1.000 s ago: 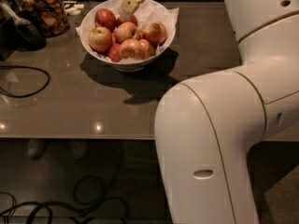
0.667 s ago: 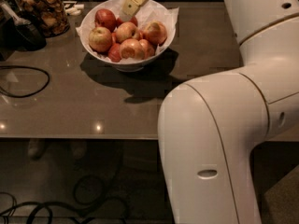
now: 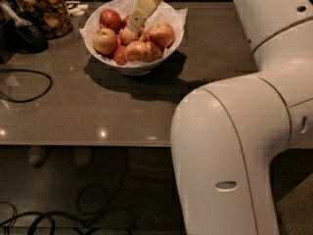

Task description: Pick apple from white bowl

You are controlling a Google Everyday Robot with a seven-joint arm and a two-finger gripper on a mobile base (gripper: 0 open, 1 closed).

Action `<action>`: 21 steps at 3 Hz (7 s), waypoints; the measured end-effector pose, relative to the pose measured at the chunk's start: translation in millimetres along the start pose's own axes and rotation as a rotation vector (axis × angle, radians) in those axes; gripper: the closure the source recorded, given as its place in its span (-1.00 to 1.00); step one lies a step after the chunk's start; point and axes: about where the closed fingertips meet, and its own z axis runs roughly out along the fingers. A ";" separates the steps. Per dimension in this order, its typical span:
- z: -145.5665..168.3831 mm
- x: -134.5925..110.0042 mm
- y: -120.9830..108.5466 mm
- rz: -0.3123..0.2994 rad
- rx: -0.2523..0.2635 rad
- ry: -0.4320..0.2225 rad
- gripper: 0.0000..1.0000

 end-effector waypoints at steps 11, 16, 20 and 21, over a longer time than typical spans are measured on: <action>27.4 43.3 13.9 -0.036 -0.069 0.114 -0.28; 73.2 33.8 26.7 -0.032 -0.180 0.094 -0.24; 78.6 39.1 35.2 -0.009 -0.209 0.091 0.99; 78.6 39.0 35.2 -0.009 -0.209 0.091 1.00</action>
Offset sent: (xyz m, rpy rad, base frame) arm -0.0376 0.0064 -0.0351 -0.0552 0.1104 0.0850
